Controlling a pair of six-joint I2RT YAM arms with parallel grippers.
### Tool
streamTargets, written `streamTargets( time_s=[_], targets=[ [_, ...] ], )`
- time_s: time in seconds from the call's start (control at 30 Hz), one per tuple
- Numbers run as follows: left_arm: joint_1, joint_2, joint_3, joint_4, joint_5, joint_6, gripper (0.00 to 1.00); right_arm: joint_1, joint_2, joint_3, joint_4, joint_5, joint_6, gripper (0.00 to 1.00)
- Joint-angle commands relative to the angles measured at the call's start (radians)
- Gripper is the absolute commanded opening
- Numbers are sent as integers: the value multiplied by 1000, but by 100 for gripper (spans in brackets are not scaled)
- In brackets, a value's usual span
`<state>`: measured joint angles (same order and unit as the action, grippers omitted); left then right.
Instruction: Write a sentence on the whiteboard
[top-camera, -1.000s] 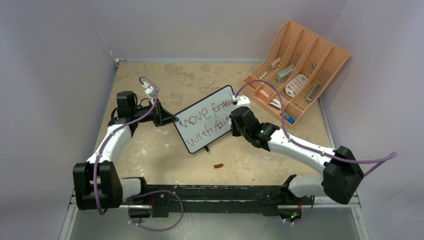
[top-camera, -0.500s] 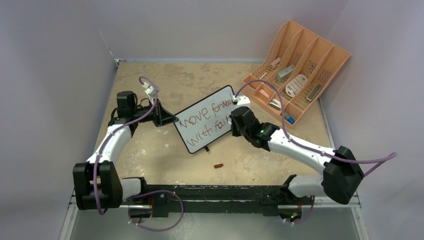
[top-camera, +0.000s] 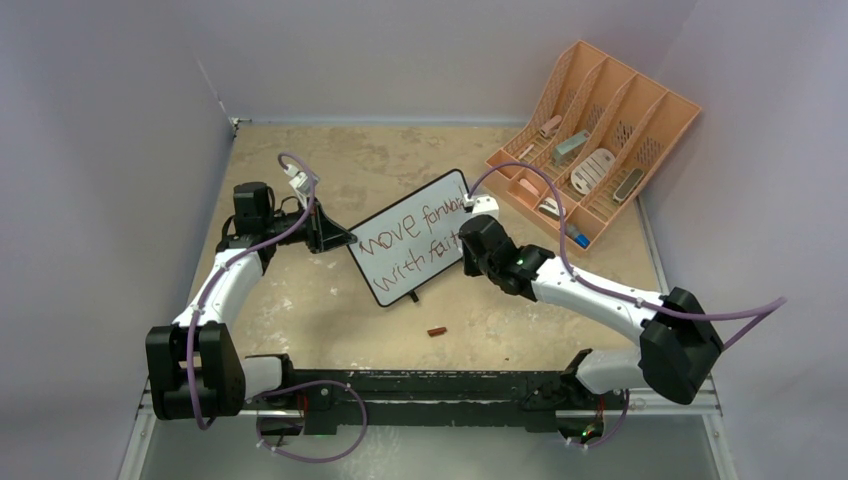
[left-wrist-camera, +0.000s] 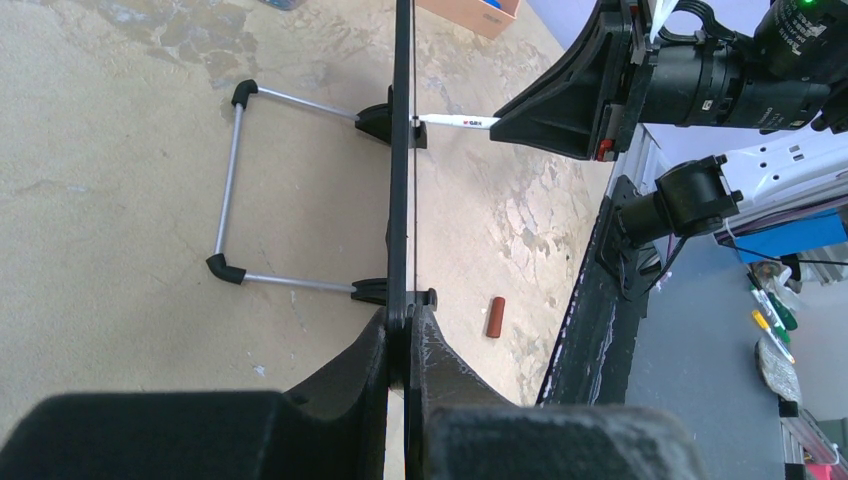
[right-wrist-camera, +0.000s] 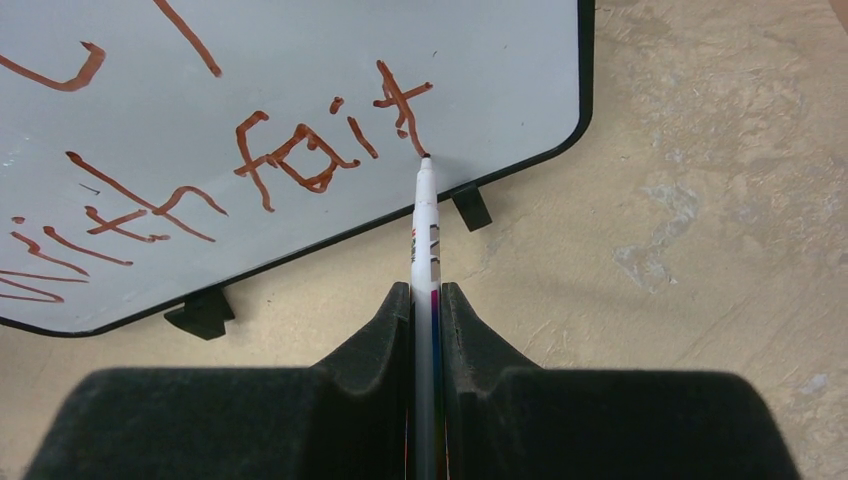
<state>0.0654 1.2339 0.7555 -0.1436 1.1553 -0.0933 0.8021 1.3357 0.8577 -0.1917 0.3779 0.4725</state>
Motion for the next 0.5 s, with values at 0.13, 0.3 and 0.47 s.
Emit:
streamTargets(
  time_s=[0.13,0.3,0.47],
  targets=[
    [9,-17,13,19,6,21,0,-6,-14,28,29,73,15,0],
    [9,-20,12,19,6,21,0,-7,-20,39,43,77,2,0],
    [9,-22,11,18,1,20,0,-7,-51,41,38,54,-9,0]
  ],
)
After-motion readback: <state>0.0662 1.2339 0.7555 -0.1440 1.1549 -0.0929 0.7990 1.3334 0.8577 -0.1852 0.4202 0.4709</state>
